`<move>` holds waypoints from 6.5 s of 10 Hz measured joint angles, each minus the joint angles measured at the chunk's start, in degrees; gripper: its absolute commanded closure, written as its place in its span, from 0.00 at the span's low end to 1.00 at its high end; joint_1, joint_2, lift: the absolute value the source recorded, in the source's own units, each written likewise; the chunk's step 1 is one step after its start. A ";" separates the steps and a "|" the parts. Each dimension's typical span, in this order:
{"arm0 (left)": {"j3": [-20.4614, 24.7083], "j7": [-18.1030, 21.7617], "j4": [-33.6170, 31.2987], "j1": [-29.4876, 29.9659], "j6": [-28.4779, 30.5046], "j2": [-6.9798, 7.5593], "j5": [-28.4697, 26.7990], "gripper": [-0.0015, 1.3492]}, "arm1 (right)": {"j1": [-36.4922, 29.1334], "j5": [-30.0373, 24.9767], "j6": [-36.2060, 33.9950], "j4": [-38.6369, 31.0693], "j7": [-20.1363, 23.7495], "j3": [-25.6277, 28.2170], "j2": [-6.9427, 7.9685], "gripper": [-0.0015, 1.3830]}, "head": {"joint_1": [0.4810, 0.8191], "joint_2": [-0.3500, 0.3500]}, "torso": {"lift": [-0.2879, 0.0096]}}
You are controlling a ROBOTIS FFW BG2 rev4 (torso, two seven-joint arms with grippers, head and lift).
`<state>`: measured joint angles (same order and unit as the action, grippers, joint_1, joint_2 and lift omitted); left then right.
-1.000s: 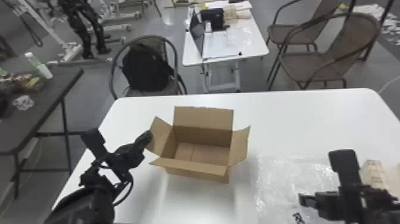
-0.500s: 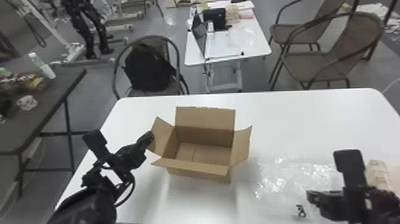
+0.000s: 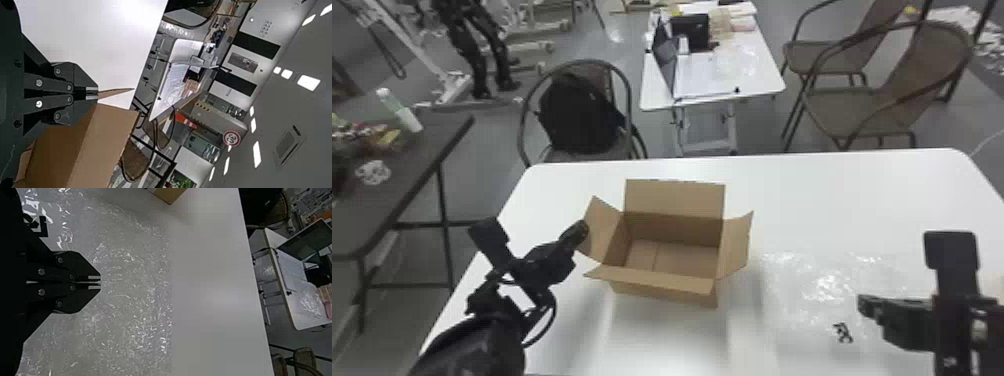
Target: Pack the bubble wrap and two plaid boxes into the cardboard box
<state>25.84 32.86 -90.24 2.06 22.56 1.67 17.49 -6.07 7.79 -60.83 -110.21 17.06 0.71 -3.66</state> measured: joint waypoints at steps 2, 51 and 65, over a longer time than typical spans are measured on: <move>0.00 -0.02 0.00 -0.03 -0.12 0.00 0.00 0.90 | 1.19 1.44 -1.15 -4.42 -0.71 2.24 0.12 0.85 | 0.63 0.76 | 0.80; 0.91 -0.70 0.20 2.66 -2.64 -0.53 2.13 0.90 | -27.11 -0.49 60.90 2.51 4.63 15.79 3.67 0.21 | 0.63 0.59 | 0.80; 0.72 -0.61 0.15 2.81 -2.37 -0.62 2.55 0.90 | -12.95 -6.56 59.95 19.31 5.79 14.59 3.66 0.39 | 0.63 0.59 | 0.81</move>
<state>26.56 32.25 -90.09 4.86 20.19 1.05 20.04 -19.02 1.23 -0.89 -90.90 22.85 15.30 0.00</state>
